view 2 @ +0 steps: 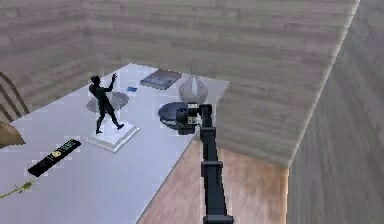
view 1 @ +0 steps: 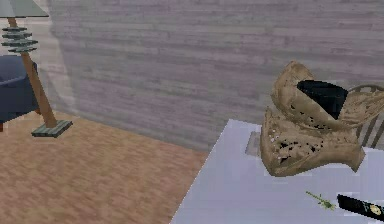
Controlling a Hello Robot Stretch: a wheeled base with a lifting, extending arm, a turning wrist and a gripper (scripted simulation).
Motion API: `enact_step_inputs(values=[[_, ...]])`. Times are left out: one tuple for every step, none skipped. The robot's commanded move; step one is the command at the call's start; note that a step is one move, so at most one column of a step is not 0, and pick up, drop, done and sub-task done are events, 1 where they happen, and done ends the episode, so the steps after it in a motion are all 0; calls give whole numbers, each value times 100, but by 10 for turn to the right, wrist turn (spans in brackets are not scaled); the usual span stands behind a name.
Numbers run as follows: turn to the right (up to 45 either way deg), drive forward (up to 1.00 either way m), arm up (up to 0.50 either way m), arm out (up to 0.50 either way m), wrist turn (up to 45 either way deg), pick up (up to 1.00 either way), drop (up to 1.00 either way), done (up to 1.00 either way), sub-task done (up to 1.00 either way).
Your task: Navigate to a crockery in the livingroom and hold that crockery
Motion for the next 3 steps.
enact_step_inputs(values=[[0,0,0,0,0,100,0,0,0],[0,0,10,0,0,0,0,0,0],[0,0,0,0,0,0,0,100,0]])
